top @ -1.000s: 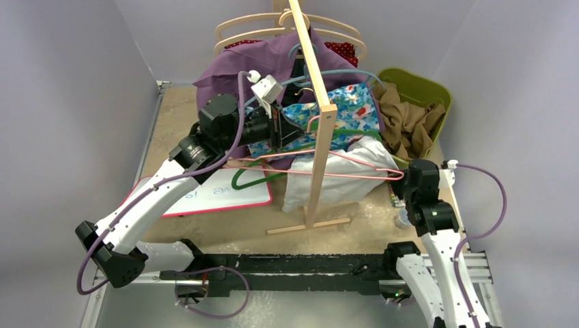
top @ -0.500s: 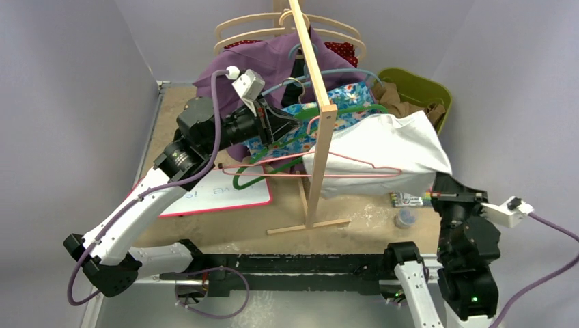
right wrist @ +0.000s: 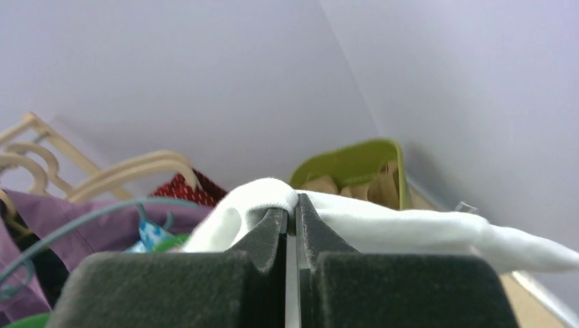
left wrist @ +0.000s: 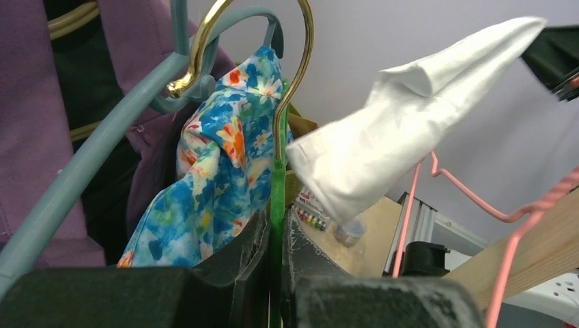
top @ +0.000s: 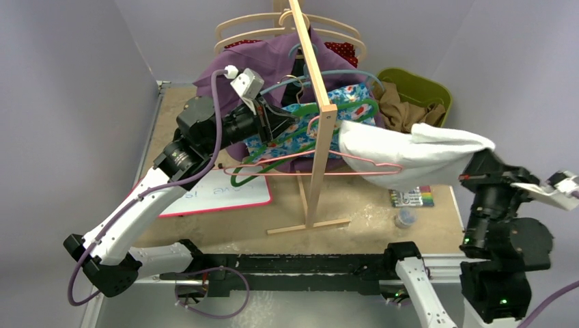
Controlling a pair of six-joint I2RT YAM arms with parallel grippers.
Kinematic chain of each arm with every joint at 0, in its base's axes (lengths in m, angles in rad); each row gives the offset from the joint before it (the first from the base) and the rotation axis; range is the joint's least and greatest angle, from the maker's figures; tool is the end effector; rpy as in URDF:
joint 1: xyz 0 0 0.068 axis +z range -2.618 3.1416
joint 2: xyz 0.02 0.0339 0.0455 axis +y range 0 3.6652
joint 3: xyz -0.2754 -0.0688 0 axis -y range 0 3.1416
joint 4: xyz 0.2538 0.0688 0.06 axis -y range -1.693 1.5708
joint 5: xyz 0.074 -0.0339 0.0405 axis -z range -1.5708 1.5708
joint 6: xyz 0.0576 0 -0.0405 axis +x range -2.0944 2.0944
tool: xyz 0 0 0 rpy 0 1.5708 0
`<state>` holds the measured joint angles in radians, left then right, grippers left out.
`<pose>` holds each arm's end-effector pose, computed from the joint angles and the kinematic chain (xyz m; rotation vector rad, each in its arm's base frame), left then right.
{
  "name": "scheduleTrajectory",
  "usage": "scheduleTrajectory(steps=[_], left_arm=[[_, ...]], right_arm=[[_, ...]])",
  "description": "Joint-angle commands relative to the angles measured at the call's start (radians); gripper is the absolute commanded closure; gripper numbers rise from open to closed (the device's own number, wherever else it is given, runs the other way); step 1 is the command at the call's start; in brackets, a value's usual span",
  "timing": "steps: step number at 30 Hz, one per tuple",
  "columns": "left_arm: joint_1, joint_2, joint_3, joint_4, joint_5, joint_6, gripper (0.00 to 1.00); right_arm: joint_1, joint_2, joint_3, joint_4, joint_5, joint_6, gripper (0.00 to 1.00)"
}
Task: Remove the skirt from the hanger
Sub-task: Remove the skirt from the hanger, then place the skirt in the bin.
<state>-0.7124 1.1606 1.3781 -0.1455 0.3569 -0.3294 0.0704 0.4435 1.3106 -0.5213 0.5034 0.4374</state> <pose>0.1932 -0.1935 0.4886 0.6003 1.4900 -1.0902 0.0087 -0.0272 0.5062 0.6470 1.0933 0.1295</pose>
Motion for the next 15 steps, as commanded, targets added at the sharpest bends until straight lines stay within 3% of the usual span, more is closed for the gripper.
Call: scheduleTrajectory(steps=[1, 6, 9, 13, 15], left_arm=[[0.013, -0.026, 0.011, 0.073, -0.035, 0.011, 1.0], [0.013, -0.015, 0.019, 0.06, -0.014, 0.009, 1.0], [0.013, -0.01, 0.016, 0.061, 0.001, 0.007, 1.0], [0.013, -0.01, 0.017, 0.061, 0.017, 0.007, 1.0], [0.013, -0.012, 0.015, 0.065, 0.029, -0.002, 1.0]], right_arm=[[-0.008, 0.091, 0.18, 0.127, -0.02, -0.181, 1.0], [-0.006, 0.071, 0.202, 0.218, -0.144, -0.211, 1.0], [-0.006, 0.141, 0.215, 0.244, -0.16, -0.215, 1.0], [-0.006, 0.306, 0.349, 0.204, -0.05, -0.231, 1.0], [-0.006, 0.367, 0.37, 0.271, -0.04, -0.263, 1.0]])
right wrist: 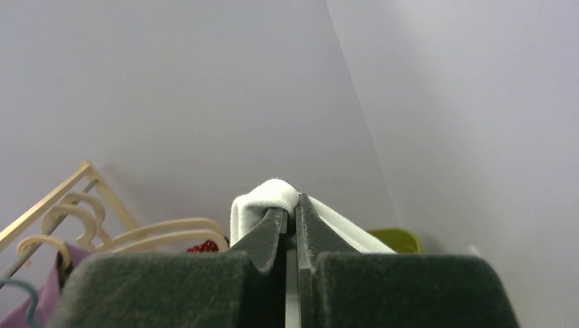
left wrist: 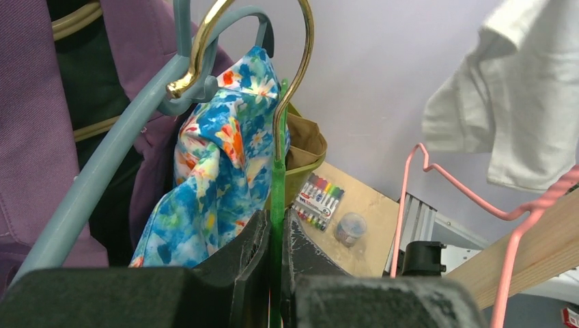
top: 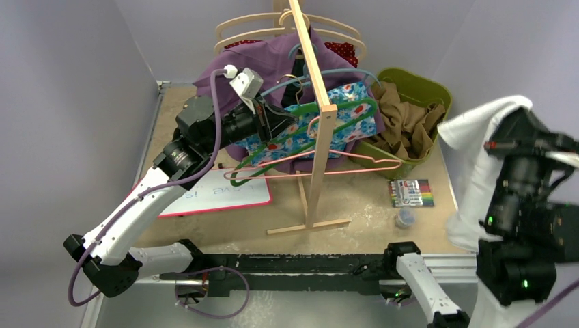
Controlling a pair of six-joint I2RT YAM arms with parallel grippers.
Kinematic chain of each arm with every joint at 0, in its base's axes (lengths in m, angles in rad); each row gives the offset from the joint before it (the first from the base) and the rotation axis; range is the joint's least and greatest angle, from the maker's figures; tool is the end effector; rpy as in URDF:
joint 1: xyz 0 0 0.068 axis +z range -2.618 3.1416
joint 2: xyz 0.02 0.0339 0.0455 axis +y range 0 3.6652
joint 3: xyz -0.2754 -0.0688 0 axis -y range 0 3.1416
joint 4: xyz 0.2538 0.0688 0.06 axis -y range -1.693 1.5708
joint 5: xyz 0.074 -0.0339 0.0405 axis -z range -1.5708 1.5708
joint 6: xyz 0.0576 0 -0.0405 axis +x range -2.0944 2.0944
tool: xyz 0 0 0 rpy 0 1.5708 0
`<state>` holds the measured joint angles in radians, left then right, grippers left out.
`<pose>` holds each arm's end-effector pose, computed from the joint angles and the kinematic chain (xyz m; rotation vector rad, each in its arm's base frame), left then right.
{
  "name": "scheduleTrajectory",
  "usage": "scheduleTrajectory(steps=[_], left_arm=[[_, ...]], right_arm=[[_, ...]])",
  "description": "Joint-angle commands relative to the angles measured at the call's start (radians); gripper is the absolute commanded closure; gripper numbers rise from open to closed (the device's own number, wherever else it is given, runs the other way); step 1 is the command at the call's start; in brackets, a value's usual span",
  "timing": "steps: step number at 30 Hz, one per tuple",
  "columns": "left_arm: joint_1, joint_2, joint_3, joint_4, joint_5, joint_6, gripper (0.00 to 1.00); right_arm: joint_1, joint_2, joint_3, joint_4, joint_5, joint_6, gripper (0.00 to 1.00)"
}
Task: Remove the skirt from the hanger
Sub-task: Place the skirt in the bin.
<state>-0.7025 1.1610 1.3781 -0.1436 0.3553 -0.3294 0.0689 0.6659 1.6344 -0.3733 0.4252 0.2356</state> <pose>0.1953 -0.1916 0.4888 0.5908 1.4902 -1.0816 0.0041 -0.0235 0.5977 0.4685 0.9229 0.0695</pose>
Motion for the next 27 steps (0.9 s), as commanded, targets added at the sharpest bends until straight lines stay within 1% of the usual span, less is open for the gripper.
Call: scheduleTrajectory(steps=[1, 4, 5, 8, 10, 12, 14, 16, 18, 22, 25, 27], left_arm=[[0.003, -0.011, 0.015, 0.064, 0.035, -0.004, 1.0], [0.003, -0.009, 0.018, 0.055, 0.037, -0.008, 1.0], [0.003, -0.009, 0.018, 0.054, 0.037, -0.009, 1.0], [0.003, -0.012, 0.017, 0.054, 0.04, -0.017, 1.0], [0.004, -0.016, 0.013, 0.054, 0.04, -0.023, 1.0], [0.004, -0.019, 0.01, 0.056, 0.04, -0.026, 1.0], [0.003, -0.023, 0.006, 0.054, 0.038, -0.026, 1.0], [0.003, -0.025, 0.006, 0.054, 0.037, -0.028, 1.0], [0.003, -0.028, 0.006, 0.053, 0.039, -0.028, 1.0], [0.003, -0.027, 0.005, 0.051, 0.052, -0.029, 1.0], [0.003, -0.026, 0.002, 0.049, 0.058, -0.03, 1.0], [0.003, -0.025, -0.002, 0.051, 0.058, -0.03, 1.0]], right_arm=[[-0.005, 0.18, 0.054, 0.155, 0.04, -0.077, 1.0], [-0.005, 0.309, 0.083, 0.251, 0.046, -0.143, 1.0], [-0.005, 0.38, 0.103, 0.277, 0.064, -0.169, 1.0], [-0.006, 0.545, 0.226, 0.278, 0.107, -0.21, 1.0], [-0.009, 0.625, 0.268, 0.314, 0.087, -0.238, 1.0], [-0.009, 0.692, 0.308, 0.307, 0.07, -0.233, 1.0], [-0.025, 0.731, 0.297, 0.314, 0.065, -0.21, 1.0], [-0.04, 0.749, 0.238, 0.326, 0.035, -0.189, 1.0], [-0.061, 0.751, 0.138, 0.345, 0.02, -0.158, 1.0], [-0.091, 0.736, -0.12, 0.365, -0.035, -0.041, 1.0], [-0.104, 0.713, -0.322, 0.458, -0.096, 0.021, 1.0], [-0.114, 0.74, -0.404, 0.487, -0.131, 0.055, 1.0]])
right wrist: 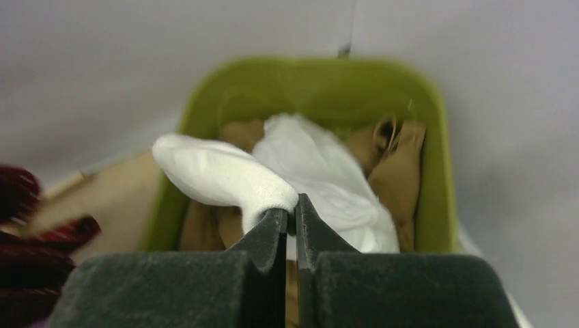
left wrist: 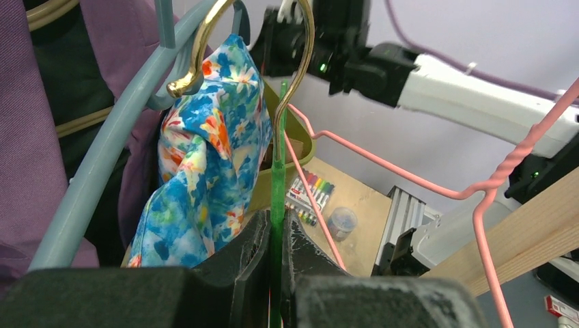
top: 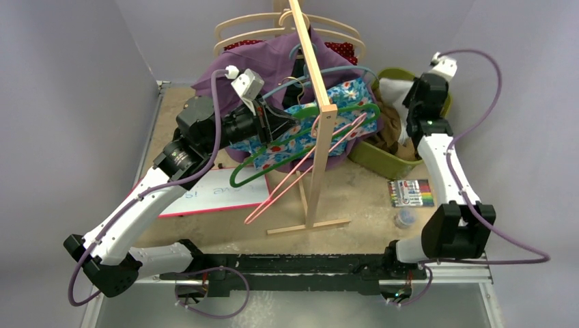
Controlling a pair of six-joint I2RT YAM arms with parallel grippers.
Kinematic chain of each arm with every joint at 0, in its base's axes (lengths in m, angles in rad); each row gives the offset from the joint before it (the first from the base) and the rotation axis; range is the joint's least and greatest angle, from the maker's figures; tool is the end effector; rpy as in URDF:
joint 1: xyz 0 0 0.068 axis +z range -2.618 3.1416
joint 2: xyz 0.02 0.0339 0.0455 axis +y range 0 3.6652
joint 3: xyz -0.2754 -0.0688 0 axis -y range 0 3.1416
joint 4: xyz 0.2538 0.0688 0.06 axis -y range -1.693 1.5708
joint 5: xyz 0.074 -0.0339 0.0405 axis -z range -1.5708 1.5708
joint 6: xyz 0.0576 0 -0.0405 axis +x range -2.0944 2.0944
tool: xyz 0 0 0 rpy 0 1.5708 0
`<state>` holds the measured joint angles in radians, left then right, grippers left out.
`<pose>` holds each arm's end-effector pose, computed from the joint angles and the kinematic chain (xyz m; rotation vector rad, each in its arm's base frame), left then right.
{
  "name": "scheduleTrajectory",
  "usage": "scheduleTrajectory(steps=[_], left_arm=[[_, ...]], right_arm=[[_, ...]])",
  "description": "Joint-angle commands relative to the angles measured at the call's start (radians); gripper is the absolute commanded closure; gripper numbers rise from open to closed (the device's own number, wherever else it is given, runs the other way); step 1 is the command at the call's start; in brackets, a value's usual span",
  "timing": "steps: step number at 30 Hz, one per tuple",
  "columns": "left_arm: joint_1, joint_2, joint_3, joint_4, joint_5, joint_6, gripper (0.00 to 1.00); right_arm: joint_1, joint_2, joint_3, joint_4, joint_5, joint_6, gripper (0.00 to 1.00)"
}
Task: Remove the skirt from the hanger
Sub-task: Place the skirt in the bin.
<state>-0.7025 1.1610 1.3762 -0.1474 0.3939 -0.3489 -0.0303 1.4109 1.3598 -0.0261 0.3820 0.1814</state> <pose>0.1935 -0.1928 0.4875 0.6112 1.4988 -1.1233 0.3589 -0.0324 0.4225 0.4596 1.5807 -0.1992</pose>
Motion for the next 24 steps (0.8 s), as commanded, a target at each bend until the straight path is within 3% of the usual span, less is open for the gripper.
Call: scheduleTrajectory(steps=[1, 5, 8, 12, 13, 16, 22, 23, 24], left_arm=[[0.003, -0.024, 0.0, 0.055, 0.021, -0.01, 1.0], [0.003, -0.021, -0.002, 0.064, 0.024, -0.016, 1.0], [0.004, -0.019, -0.005, 0.07, 0.024, -0.02, 1.0], [0.004, -0.018, -0.005, 0.07, 0.028, -0.022, 1.0], [0.003, -0.02, -0.005, 0.068, 0.026, -0.022, 1.0], [0.002, -0.025, -0.009, 0.061, 0.021, -0.019, 1.0], [0.003, -0.029, -0.014, 0.055, 0.025, -0.008, 1.0], [0.002, -0.028, -0.014, 0.055, 0.029, -0.009, 1.0], [0.003, -0.027, -0.015, 0.055, 0.033, -0.009, 1.0]], right_arm=[[-0.019, 0.019, -0.154, 0.14, -0.093, 0.126, 1.0], [-0.034, 0.151, -0.188, 0.085, -0.149, 0.211, 1.0], [-0.05, 0.261, -0.168, 0.026, -0.279, 0.227, 1.0], [-0.057, 0.355, -0.066, -0.153, -0.268, 0.223, 1.0], [-0.058, 0.343, -0.059, -0.174, -0.234, 0.225, 0.95], [-0.059, 0.269, -0.038, -0.228, -0.148, 0.208, 0.6], [-0.057, 0.08, 0.016, -0.361, -0.152, 0.135, 0.26], [-0.058, 0.031, 0.002, -0.362, -0.168, 0.128, 0.19], [-0.058, -0.015, -0.019, -0.358, -0.208, 0.121, 0.05]])
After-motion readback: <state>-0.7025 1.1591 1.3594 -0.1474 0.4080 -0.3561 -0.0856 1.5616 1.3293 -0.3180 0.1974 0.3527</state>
